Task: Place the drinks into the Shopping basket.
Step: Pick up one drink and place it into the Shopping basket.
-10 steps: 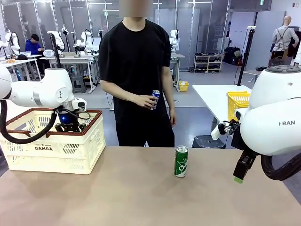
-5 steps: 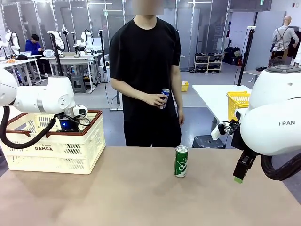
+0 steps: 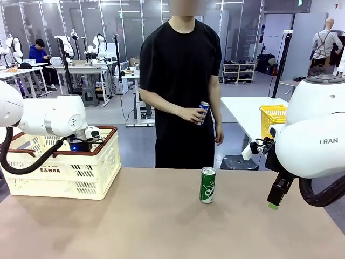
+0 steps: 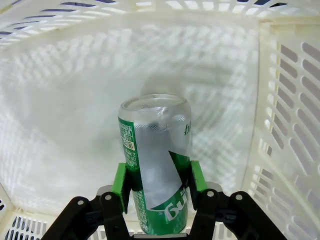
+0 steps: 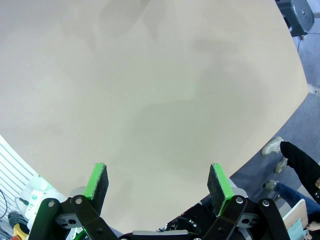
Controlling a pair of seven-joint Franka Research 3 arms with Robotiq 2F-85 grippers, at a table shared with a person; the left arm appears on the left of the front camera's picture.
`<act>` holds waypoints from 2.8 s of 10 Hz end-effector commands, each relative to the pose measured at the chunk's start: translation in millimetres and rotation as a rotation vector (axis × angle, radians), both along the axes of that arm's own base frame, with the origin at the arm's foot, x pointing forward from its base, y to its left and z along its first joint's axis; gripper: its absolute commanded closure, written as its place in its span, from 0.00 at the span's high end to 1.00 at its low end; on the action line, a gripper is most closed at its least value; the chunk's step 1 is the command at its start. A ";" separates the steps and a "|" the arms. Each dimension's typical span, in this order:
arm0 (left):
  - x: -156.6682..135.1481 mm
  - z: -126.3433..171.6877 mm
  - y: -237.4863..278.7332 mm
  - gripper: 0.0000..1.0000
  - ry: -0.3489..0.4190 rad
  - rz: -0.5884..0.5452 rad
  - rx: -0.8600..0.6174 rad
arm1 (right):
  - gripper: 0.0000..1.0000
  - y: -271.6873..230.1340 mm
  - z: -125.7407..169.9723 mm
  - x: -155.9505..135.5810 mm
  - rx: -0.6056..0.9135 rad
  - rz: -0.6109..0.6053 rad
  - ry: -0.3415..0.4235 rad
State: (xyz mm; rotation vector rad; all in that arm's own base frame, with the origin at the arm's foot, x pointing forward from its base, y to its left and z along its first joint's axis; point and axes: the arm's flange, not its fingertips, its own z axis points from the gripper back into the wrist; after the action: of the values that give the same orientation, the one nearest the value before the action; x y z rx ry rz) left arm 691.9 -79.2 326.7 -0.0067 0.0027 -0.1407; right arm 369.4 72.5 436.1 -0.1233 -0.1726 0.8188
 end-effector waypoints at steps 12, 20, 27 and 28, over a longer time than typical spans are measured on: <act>10.1 22.7 -3.4 1.00 -0.063 0.045 -0.056 | 1.00 -1.2 0.2 -0.1 -0.006 0.006 0.002; 9.0 12.5 -2.4 1.00 -0.031 0.017 -0.030 | 1.00 -1.2 0.2 -0.1 -0.006 0.006 0.002; -44.7 139.7 -21.8 1.00 -0.186 0.046 -0.005 | 1.00 -1.2 0.2 -0.1 -0.006 0.006 0.002; -52.2 151.9 -22.6 1.00 -0.194 0.031 -0.009 | 1.00 -1.2 0.2 -0.1 -0.006 0.006 0.002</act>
State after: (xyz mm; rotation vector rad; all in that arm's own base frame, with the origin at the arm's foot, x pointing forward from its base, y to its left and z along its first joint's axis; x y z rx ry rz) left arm 656.0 -101.1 481.6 -0.0255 -0.1923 -0.1172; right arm 369.4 72.5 436.0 -0.1232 -0.1723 0.8189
